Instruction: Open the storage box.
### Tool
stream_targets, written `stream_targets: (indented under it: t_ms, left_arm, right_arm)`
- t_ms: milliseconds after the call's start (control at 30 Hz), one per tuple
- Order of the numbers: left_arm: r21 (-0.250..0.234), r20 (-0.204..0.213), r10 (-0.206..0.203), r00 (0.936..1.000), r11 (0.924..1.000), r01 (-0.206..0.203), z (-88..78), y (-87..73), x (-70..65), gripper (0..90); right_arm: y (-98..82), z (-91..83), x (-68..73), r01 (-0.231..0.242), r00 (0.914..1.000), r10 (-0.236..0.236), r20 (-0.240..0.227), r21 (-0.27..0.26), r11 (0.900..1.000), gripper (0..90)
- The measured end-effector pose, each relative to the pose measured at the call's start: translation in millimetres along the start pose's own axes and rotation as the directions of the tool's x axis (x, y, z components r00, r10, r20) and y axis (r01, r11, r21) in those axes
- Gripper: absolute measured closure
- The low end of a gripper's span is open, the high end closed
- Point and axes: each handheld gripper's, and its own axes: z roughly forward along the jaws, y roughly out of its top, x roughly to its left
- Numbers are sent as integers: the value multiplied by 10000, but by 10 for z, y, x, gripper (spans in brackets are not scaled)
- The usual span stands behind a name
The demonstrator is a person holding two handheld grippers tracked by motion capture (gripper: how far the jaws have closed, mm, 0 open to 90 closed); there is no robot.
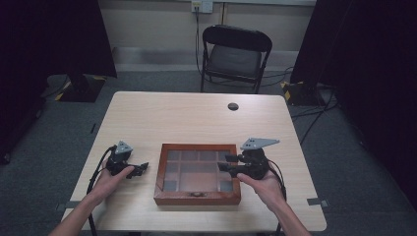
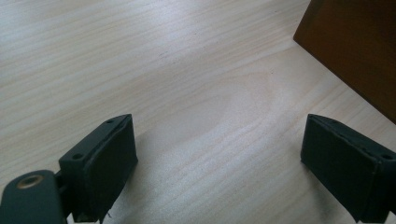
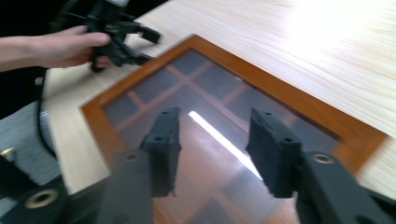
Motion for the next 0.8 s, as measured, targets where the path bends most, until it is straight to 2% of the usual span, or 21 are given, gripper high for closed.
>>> stream_targets:
  t_ms: [133, 200, 333, 433, 667, 700, 800]
  left_arm:
    - [0, 19, 0, 10000, 10000, 0, 1, 0, 0, 97]
    - [-2, 19, -2, 10000, 10000, 2, 1, 0, 0, 97]
    - [-1, 20, 0, 10000, 10000, 0, 1, 0, 0, 97]
    - [-1, 18, 1, 10000, 10000, -1, 1, 0, 0, 97]
    - [0, 0, 0, 10000, 10000, 0, 0, 0, 0, 97]
    - [1, 16, 2, 10000, 10000, -2, 0, 0, 0, 97]
    - [2, 15, 6, 10000, 10000, -6, 0, 0, 0, 97]
  right_arm:
    - [104, 96, 99, 360, 9980, -358, -512, 36, 9993, 579]
    - [137, 160, 153, 616, 9949, -595, -817, 231, 9978, 592]
    - [156, 243, 224, 865, 9907, -822, -1080, 353, 9956, 618]
    - [132, 344, 282, 1088, 9853, -1004, -1381, 544, 9926, 652]
    - [55, 416, 336, 1227, 9742, -1050, -1999, 781, 9894, 665]
    - [22, 442, 363, 1249, 9676, -1011, -2316, 908, 9880, 697]
    - [-17, 470, 403, 1414, 9599, -1115, -2571, 1010, 9848, 734]
